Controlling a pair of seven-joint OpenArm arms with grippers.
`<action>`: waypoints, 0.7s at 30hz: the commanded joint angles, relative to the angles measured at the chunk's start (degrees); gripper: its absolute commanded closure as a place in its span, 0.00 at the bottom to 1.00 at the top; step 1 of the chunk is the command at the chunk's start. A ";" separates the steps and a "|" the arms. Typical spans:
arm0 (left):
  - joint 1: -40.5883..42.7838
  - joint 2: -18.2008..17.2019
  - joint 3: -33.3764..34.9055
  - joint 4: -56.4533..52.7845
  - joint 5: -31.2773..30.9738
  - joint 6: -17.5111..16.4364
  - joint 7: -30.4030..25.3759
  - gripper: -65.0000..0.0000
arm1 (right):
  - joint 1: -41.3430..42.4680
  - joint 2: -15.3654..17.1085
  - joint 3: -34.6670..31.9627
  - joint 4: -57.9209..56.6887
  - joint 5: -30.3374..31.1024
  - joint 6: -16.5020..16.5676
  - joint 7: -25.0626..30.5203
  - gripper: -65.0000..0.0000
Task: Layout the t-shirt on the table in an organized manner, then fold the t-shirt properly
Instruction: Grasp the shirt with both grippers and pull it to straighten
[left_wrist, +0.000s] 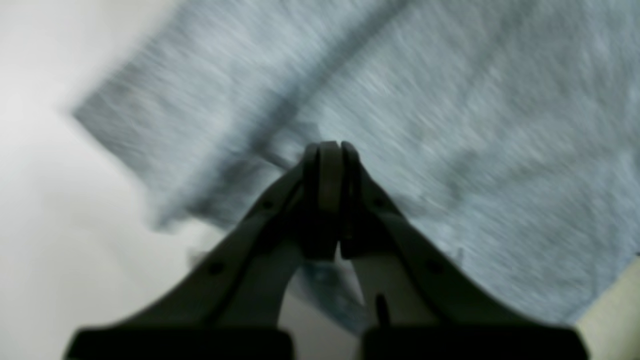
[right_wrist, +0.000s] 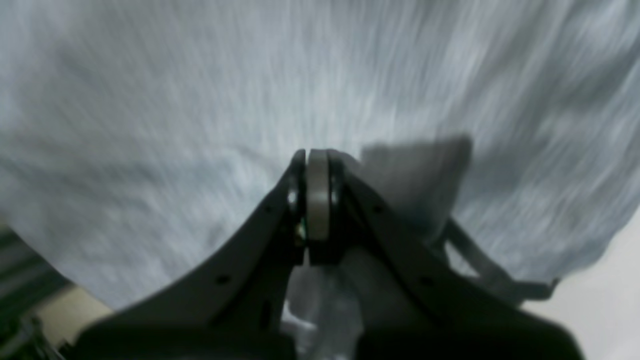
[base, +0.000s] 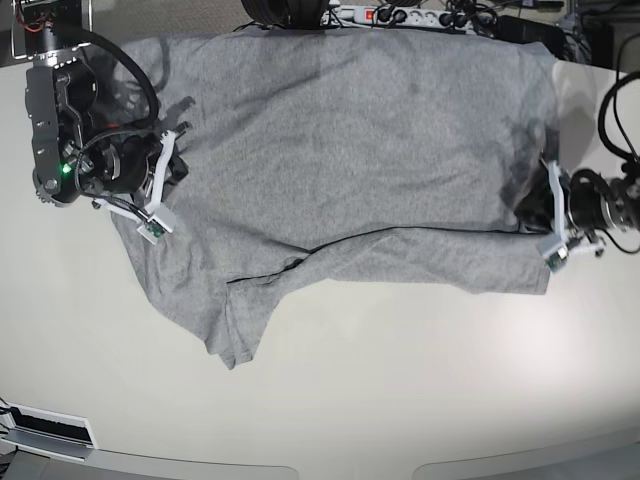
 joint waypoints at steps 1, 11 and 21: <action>-0.74 -1.18 -0.35 0.76 -0.68 -0.25 -0.81 1.00 | 1.46 0.68 0.26 0.98 -0.17 -0.35 1.68 1.00; 5.77 0.15 -0.28 0.76 4.68 -0.25 -3.43 1.00 | -2.08 0.68 0.26 0.98 -0.94 1.07 2.45 1.00; 9.77 0.00 -0.28 0.76 6.95 -0.25 -2.54 1.00 | -5.49 1.92 0.26 0.98 -1.36 0.98 1.95 1.00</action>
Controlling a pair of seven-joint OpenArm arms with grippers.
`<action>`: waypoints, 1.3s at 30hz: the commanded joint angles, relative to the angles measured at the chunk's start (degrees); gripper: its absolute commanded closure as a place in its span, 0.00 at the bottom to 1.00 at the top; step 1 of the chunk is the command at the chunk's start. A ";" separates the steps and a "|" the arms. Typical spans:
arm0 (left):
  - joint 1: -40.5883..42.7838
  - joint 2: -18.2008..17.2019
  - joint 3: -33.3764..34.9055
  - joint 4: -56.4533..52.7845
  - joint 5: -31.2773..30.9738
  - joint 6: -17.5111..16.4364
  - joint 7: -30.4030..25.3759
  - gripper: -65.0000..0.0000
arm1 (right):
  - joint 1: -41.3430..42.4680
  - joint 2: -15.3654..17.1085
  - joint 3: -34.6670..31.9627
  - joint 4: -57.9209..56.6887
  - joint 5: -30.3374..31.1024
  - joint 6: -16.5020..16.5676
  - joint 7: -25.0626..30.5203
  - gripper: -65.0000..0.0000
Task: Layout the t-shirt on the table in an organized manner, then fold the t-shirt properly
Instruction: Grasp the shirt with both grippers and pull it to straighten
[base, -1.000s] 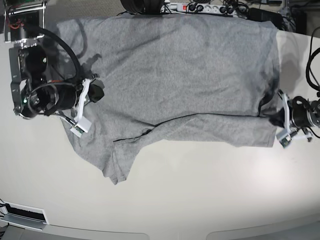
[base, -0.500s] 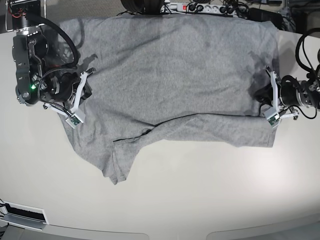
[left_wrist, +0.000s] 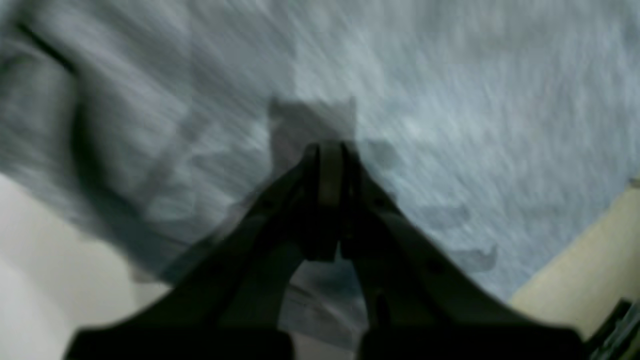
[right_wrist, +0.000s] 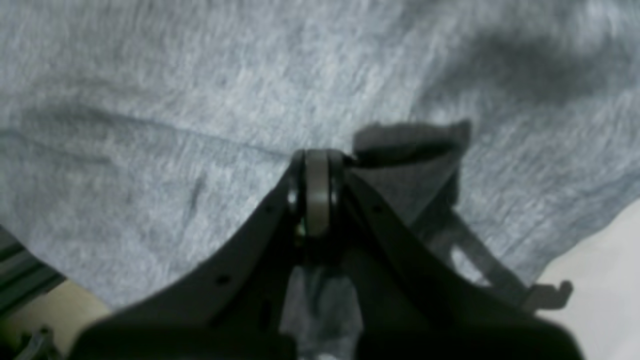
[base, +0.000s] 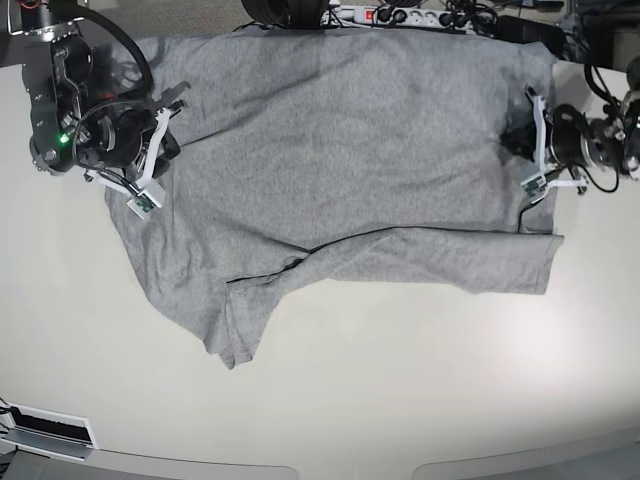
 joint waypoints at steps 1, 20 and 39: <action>-0.31 -1.18 -0.59 0.57 0.35 -0.28 0.04 1.00 | 0.02 0.52 0.22 0.70 -0.07 0.09 -0.46 1.00; 4.59 -1.73 -0.59 0.59 1.55 -0.28 2.89 1.00 | -5.14 1.75 0.22 0.74 0.15 -2.84 -7.61 1.00; 4.26 -7.85 -0.83 11.47 -8.52 -0.28 7.89 1.00 | -6.51 6.12 0.22 2.86 7.85 -2.75 -9.53 1.00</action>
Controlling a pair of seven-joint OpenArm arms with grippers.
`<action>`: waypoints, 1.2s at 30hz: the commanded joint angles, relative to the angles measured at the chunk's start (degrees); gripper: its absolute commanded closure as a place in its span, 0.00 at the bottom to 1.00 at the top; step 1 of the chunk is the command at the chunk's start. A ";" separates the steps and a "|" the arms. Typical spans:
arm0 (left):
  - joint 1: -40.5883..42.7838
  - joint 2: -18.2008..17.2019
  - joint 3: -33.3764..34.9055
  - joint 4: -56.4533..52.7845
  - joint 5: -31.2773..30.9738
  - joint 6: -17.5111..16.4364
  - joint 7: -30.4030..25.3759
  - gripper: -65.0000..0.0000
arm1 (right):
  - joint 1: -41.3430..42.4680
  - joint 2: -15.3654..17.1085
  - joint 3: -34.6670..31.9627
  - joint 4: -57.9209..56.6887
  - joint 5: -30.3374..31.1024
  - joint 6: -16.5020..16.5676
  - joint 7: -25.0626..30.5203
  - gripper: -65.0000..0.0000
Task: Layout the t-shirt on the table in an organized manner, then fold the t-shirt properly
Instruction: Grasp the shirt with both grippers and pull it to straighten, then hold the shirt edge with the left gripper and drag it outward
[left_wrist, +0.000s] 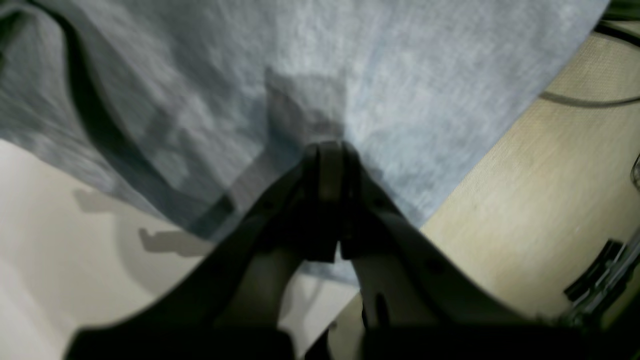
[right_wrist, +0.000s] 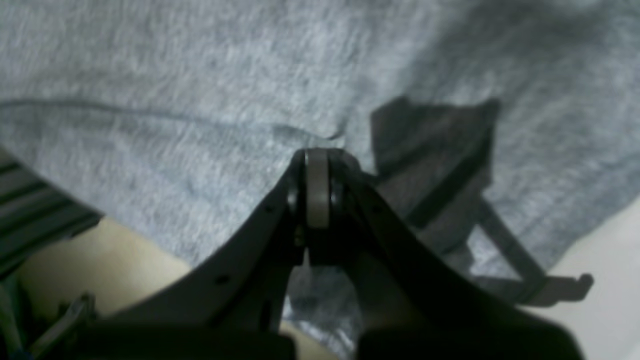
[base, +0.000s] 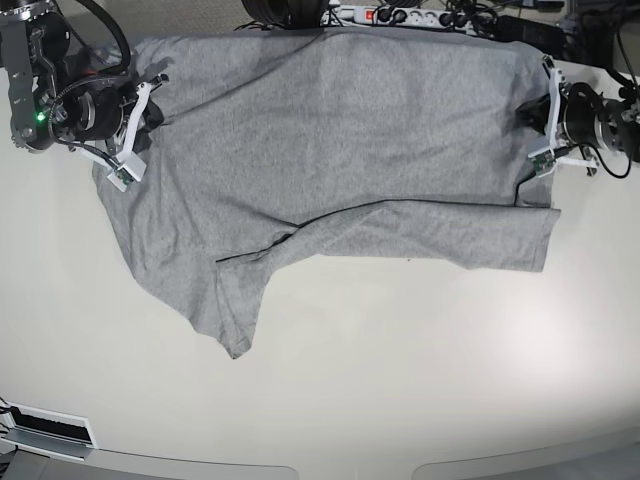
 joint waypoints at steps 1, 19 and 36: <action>-1.64 -1.25 -0.61 1.14 -1.97 -0.30 -1.18 1.00 | 0.07 0.74 0.11 1.27 0.11 0.20 -1.86 1.00; -19.61 5.55 -1.31 -15.37 -0.76 19.74 -4.55 0.47 | 4.20 0.72 0.11 5.07 0.85 -2.45 -1.84 0.60; -28.28 13.86 -1.31 -35.47 -2.97 13.77 -5.92 1.00 | 4.20 0.72 0.11 5.07 0.85 -2.45 -0.46 0.61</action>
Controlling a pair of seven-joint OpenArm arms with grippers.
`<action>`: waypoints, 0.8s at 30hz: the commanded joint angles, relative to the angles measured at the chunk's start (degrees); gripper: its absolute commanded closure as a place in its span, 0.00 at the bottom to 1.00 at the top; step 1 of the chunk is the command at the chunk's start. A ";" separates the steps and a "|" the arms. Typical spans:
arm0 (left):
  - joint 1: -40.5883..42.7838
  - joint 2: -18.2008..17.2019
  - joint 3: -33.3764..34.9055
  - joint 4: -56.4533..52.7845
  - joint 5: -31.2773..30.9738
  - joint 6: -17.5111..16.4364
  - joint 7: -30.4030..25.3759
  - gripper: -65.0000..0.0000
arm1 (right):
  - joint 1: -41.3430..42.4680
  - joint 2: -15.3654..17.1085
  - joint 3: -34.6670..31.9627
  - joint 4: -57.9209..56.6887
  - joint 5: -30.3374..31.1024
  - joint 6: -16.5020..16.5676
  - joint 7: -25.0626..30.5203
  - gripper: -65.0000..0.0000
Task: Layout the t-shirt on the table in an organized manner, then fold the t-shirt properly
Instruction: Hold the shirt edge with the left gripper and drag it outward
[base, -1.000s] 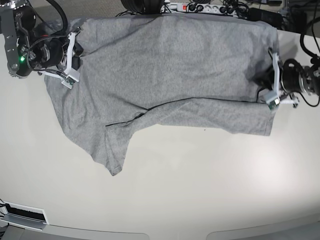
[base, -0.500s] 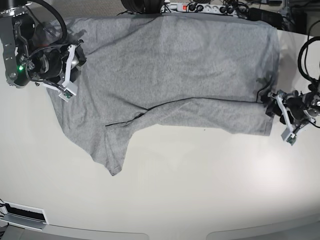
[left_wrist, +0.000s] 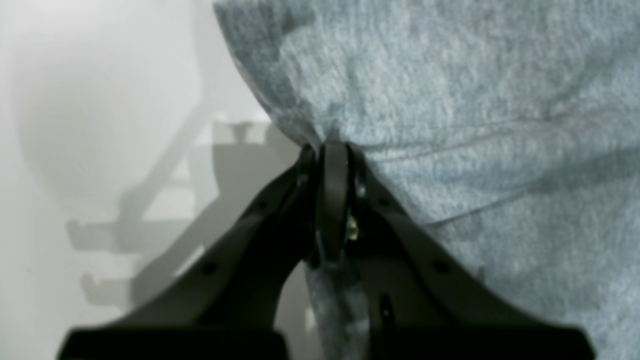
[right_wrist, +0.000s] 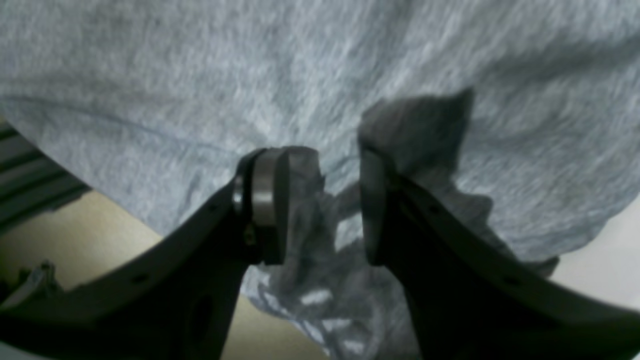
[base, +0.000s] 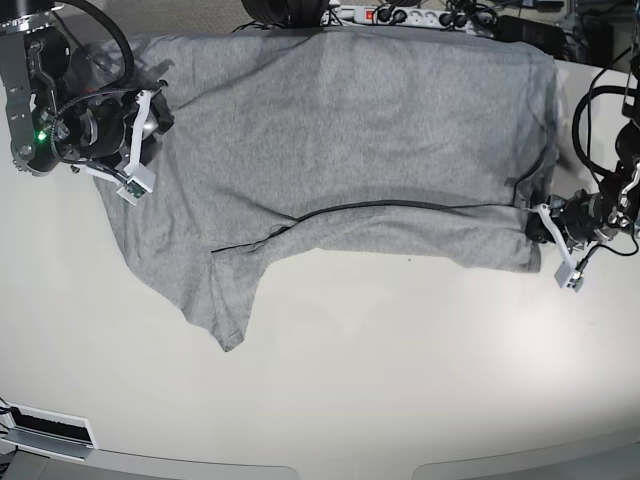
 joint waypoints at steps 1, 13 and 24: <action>-2.05 -1.29 -0.46 1.20 -0.28 -0.13 0.07 1.00 | 0.61 0.81 0.31 1.07 0.39 0.17 0.81 0.61; -9.20 -2.10 -3.54 3.39 -0.26 -0.11 1.46 1.00 | 0.61 0.81 0.31 1.07 0.42 1.49 0.81 0.61; -9.03 -2.08 -3.54 3.37 -0.24 -0.13 2.49 1.00 | 0.61 0.81 0.31 1.07 0.42 1.70 0.81 0.61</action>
